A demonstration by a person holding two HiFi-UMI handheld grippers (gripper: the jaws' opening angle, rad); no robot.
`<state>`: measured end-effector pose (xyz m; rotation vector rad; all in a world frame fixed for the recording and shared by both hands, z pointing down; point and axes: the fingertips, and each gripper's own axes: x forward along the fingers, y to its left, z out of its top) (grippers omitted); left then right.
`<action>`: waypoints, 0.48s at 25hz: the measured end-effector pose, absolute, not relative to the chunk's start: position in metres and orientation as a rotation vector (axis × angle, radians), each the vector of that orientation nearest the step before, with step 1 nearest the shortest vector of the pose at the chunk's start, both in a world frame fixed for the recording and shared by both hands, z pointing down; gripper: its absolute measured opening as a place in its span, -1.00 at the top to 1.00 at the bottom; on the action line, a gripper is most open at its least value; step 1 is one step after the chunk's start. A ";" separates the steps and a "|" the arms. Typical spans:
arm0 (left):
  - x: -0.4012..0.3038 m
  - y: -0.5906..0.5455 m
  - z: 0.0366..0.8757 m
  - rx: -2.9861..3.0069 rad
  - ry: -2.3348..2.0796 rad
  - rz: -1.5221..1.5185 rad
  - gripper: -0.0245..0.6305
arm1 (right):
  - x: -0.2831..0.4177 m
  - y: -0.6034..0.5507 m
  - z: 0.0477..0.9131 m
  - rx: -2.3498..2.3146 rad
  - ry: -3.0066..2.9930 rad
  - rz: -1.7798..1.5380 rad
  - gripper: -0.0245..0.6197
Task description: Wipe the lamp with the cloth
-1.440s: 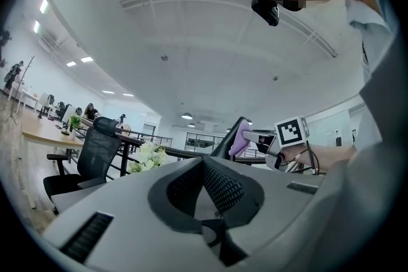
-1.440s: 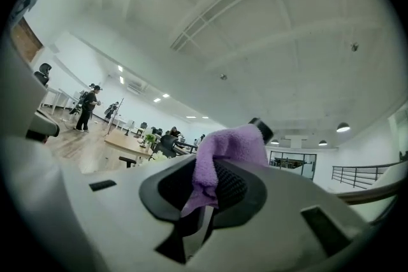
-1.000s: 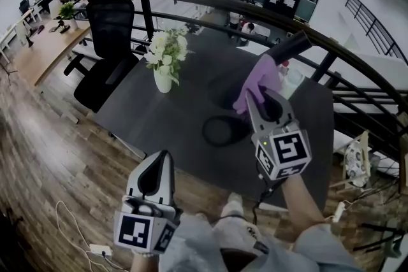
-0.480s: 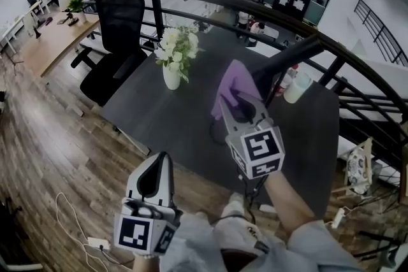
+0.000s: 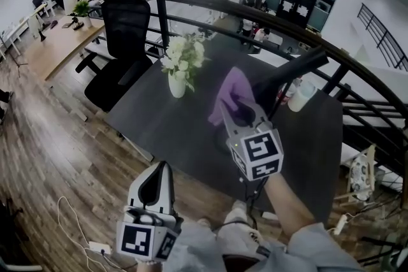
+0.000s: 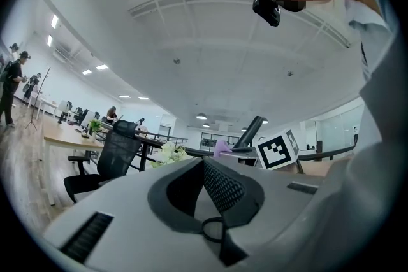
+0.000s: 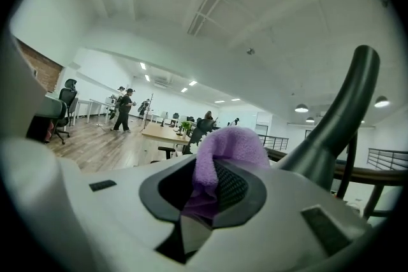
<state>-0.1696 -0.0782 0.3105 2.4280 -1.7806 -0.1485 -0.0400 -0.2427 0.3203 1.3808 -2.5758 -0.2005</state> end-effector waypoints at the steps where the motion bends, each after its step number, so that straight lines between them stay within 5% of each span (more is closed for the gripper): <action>1: -0.168 -0.080 0.310 2.434 -1.775 -0.151 0.91 | -0.036 -0.242 0.318 1.391 -2.572 -0.209 0.72; 12: -0.144 -0.094 0.315 2.484 -1.659 -0.091 0.91 | 0.017 -0.229 0.267 1.556 -2.494 -0.393 0.72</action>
